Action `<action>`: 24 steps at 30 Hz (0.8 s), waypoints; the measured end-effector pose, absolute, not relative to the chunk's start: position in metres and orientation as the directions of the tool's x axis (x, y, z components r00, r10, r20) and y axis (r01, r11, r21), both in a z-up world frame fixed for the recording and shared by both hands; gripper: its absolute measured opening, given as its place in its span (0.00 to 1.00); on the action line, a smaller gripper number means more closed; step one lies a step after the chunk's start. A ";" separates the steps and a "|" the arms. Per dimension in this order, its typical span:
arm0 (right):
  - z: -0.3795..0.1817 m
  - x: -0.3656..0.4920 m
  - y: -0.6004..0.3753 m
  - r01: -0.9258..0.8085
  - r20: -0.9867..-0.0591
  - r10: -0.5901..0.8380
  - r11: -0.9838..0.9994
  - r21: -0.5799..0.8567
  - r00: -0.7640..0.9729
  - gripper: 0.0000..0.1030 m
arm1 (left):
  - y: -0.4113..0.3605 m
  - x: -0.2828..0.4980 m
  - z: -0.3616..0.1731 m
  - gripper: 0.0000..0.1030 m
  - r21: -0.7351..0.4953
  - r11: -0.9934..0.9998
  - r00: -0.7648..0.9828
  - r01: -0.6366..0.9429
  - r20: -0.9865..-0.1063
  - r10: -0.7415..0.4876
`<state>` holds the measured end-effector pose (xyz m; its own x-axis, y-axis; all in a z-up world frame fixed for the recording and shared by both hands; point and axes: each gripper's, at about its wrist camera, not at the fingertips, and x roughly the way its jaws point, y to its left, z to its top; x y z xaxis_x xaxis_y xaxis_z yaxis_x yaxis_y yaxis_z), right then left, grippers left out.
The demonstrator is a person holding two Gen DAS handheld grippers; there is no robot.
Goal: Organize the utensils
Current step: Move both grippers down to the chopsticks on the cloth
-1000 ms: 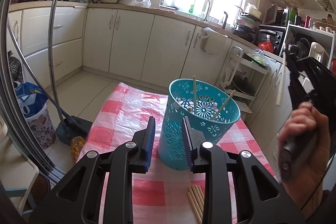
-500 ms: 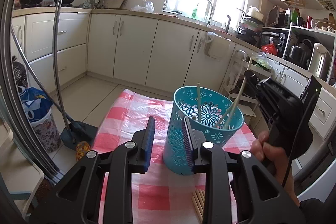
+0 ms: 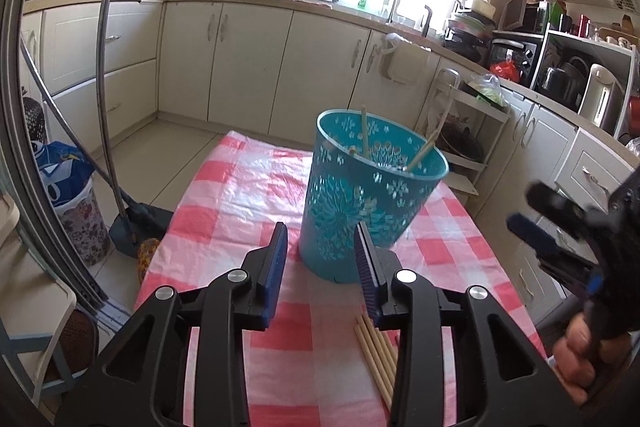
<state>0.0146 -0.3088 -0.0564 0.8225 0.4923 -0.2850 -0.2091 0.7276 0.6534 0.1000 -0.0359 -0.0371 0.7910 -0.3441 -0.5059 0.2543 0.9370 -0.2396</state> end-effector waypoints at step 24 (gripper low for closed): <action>-0.158 -0.004 -0.217 -0.112 -0.817 0.140 0.989 0.093 0.559 0.22 | -0.078 0.088 -0.120 0.36 -0.197 0.910 0.544 0.365 -0.748 -0.380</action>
